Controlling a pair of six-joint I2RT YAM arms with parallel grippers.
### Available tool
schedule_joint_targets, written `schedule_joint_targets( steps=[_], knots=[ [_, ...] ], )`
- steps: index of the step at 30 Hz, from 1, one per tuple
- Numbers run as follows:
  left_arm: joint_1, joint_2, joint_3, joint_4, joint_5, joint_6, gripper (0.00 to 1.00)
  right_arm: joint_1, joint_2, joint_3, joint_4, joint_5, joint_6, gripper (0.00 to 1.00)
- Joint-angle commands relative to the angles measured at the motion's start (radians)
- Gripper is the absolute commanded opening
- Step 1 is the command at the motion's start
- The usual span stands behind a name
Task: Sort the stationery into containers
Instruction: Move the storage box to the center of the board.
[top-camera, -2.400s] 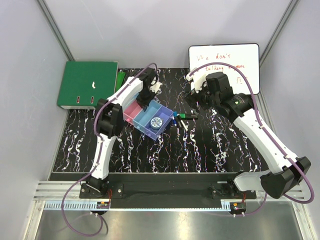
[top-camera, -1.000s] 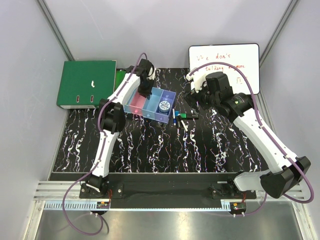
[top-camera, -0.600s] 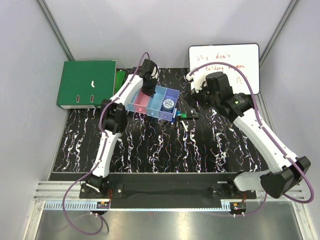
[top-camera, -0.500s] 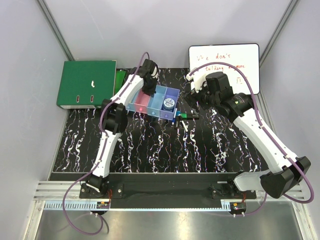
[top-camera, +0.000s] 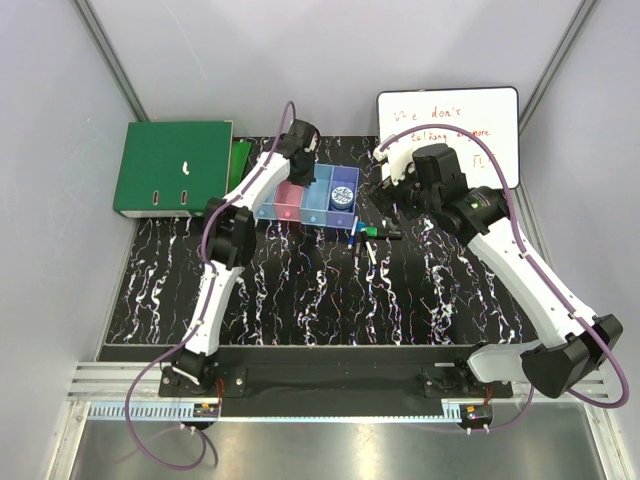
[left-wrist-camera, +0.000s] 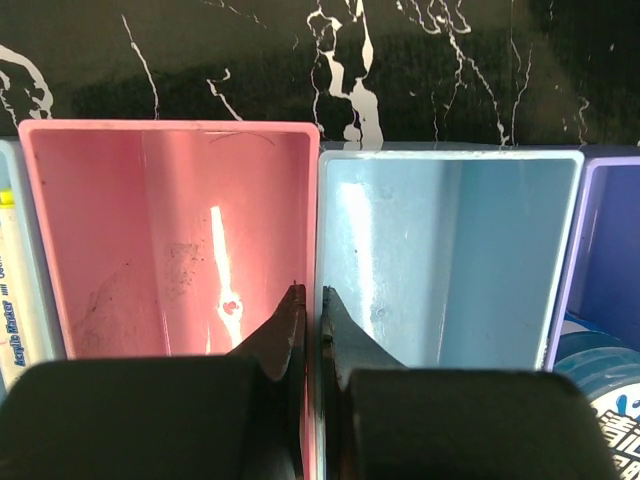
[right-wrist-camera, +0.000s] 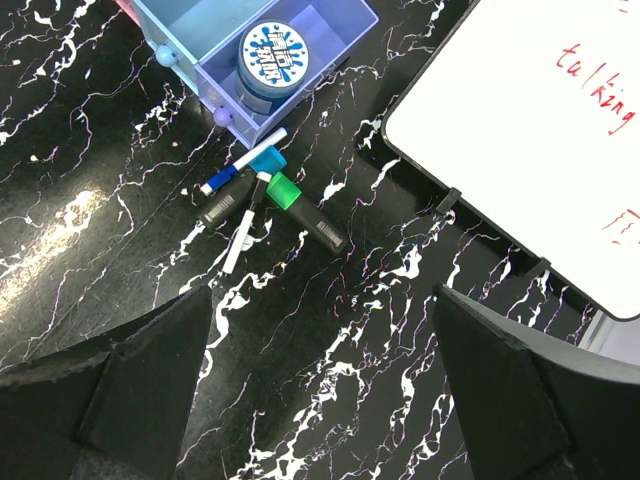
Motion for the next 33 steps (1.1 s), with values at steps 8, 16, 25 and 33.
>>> schedule_joint_targets(
  steps=[8,16,25,33],
  knots=[
    [-0.043,-0.058,-0.183,0.099,0.075,-0.150,0.00,0.008,-0.032,0.023,0.015,0.002,0.024,0.99],
    [-0.066,-0.076,-0.202,0.089,0.089,-0.187,0.00,0.008,-0.033,0.023,0.016,-0.003,0.024,0.99],
    [-0.090,-0.093,-0.219,0.086,0.078,-0.203,0.00,0.008,-0.042,0.023,0.016,-0.004,0.027,0.99],
    [-0.092,-0.130,-0.269,0.084,0.058,-0.218,0.00,0.008,-0.038,0.031,0.015,-0.007,0.027,0.99]
  ],
)
